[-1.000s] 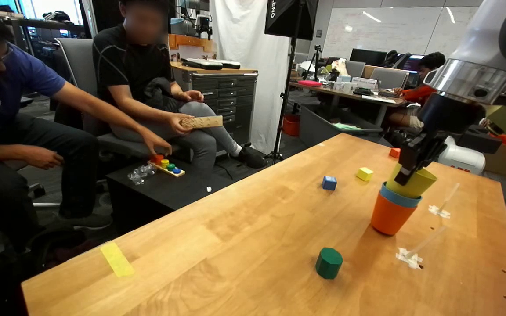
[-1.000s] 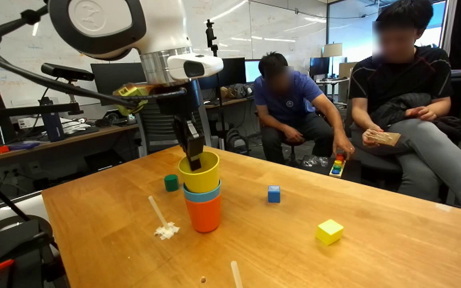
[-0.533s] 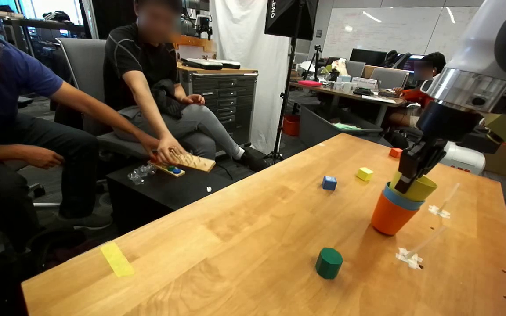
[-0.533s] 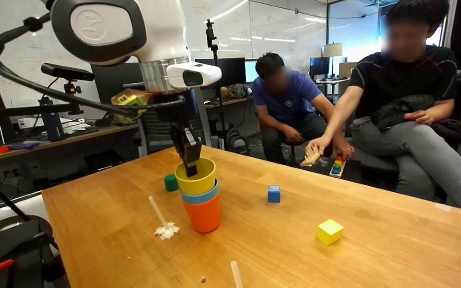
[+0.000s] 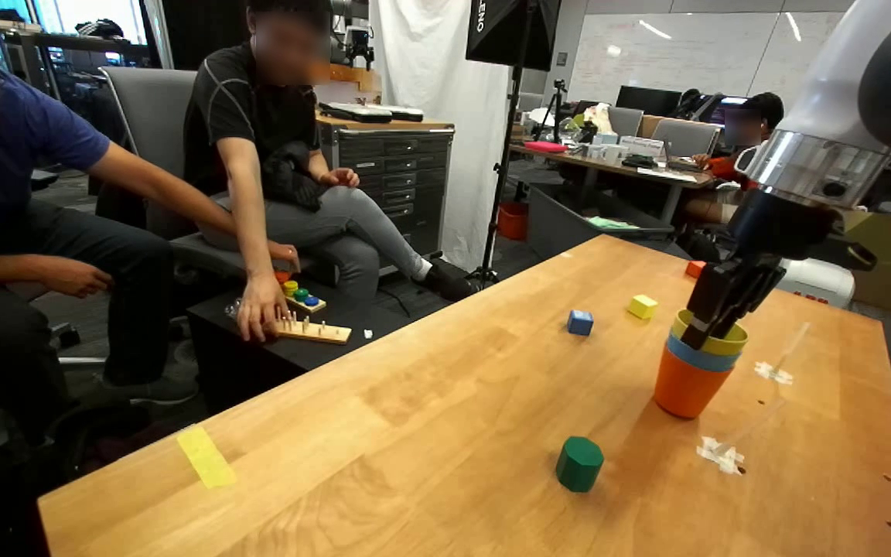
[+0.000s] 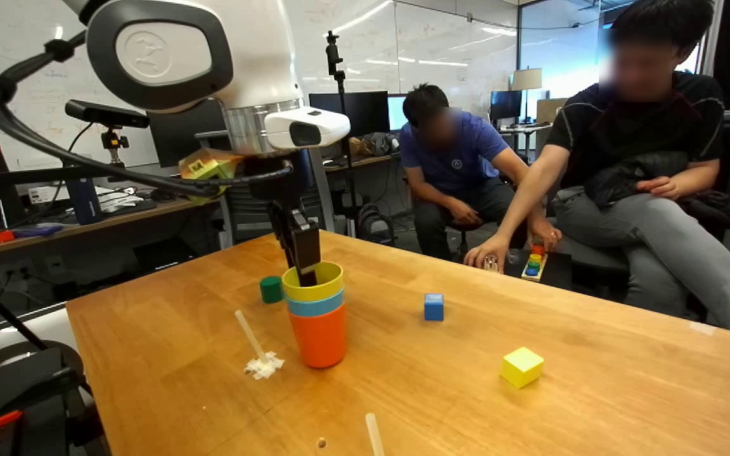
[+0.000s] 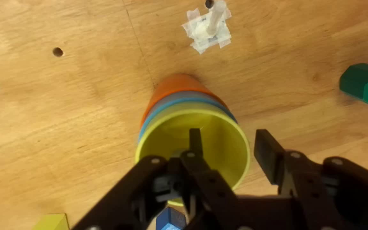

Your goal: Put the blue cup into the orange cup then put the yellow cup into the blue cup

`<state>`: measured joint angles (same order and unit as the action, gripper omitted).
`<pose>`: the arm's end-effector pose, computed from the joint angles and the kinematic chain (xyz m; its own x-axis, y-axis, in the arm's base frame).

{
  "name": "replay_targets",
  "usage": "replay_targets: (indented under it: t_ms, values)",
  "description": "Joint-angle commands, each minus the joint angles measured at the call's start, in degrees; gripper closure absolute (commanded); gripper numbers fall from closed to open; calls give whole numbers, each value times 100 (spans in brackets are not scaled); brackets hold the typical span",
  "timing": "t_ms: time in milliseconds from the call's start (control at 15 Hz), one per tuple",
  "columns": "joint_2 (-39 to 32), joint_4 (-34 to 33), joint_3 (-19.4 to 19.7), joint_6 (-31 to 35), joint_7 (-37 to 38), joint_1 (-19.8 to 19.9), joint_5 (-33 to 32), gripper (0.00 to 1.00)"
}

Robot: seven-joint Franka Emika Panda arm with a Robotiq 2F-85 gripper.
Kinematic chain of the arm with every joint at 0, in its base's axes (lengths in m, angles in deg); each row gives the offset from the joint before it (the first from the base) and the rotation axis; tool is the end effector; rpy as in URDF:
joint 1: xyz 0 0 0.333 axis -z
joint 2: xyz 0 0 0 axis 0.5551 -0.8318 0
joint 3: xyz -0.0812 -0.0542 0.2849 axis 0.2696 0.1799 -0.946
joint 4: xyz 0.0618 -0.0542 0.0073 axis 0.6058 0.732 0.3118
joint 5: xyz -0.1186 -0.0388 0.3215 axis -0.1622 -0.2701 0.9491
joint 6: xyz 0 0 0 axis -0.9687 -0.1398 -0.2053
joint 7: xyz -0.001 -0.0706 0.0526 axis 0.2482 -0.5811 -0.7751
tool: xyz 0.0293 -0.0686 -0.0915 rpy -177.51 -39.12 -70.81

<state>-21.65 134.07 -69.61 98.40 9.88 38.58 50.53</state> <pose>0.4488 -0.0776 0.2941 0.9753 -0.1993 0.0955 -0.1919 -0.9781 -0.0807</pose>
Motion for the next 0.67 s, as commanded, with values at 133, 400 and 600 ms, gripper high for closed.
replay_targets:
  t_ms: [133,400,600]
  values:
    - [195,71,-86,61,-371,4,469,5]
    - [648,300,-58,-94,-840,15,789,0]
    - [1111,488,1,-250,-1069,-44,805,0]
